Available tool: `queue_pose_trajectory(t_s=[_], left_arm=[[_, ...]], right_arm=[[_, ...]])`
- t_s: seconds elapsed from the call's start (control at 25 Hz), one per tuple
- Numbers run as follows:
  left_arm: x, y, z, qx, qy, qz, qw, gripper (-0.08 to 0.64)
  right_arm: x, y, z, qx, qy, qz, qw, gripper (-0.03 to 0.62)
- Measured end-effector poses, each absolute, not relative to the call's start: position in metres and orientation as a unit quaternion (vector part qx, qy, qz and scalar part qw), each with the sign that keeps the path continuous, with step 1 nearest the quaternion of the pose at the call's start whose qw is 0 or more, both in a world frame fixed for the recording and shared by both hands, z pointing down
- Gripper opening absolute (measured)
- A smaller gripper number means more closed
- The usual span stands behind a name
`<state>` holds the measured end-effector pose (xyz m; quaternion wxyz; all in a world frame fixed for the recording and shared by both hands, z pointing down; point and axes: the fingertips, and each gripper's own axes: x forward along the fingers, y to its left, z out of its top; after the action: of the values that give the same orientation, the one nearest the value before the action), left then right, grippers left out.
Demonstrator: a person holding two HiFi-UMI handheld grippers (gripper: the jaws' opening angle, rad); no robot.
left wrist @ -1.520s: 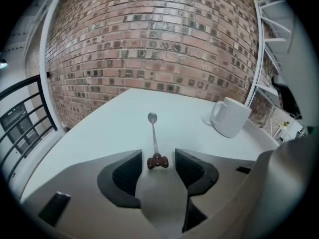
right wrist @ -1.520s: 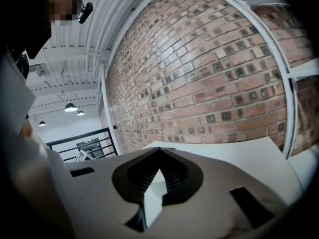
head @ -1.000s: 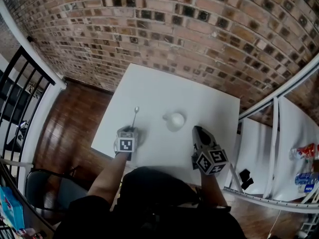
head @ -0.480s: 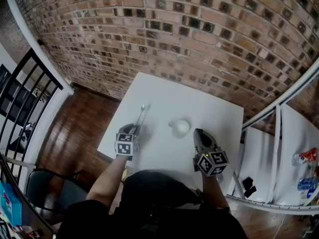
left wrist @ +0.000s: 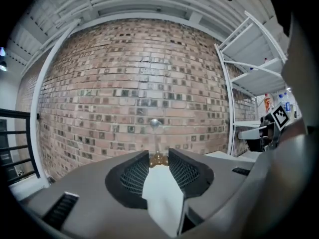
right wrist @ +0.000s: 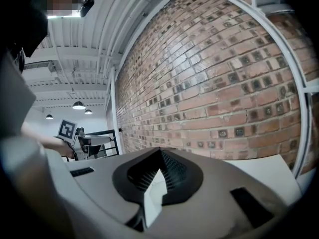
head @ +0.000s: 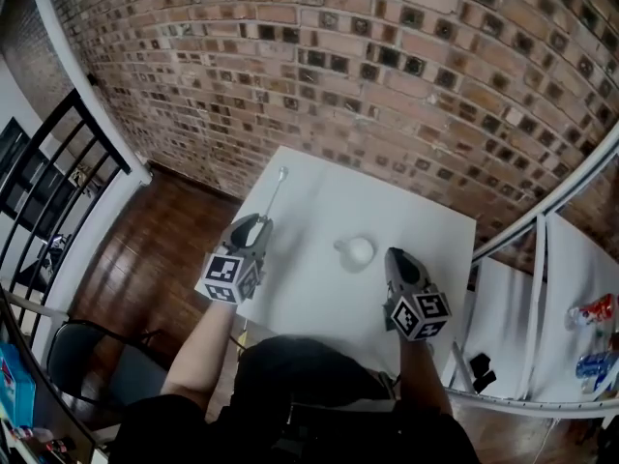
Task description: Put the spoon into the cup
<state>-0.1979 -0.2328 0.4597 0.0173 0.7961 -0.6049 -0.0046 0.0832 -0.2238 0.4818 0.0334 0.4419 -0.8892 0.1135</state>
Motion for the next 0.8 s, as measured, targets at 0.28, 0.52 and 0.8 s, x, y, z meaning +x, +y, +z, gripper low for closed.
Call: queue_pose_trajectory(t_s=[0.28, 0.52, 0.8], left_arm=[[-0.17, -0.218, 0.441, 0.841, -0.541, -0.005, -0.009, 0.129], [-0.126, -0.218, 0.453, 0.881, -0.474, 0.014, 0.004, 0.129], [-0.061, -0.204, 0.492, 0.934, -0.342, 0.105, 0.01, 0.129]], right_arm=[[0.09, -0.211, 0.485, 0.451, -0.884, 0.112, 0.042, 0.005], [0.108, -0.2, 0.485, 0.476, -0.872, 0.111, 0.038, 0.005], [0.128, -0.186, 0.489, 0.494, -0.861, 0.117, 0.035, 0.005]])
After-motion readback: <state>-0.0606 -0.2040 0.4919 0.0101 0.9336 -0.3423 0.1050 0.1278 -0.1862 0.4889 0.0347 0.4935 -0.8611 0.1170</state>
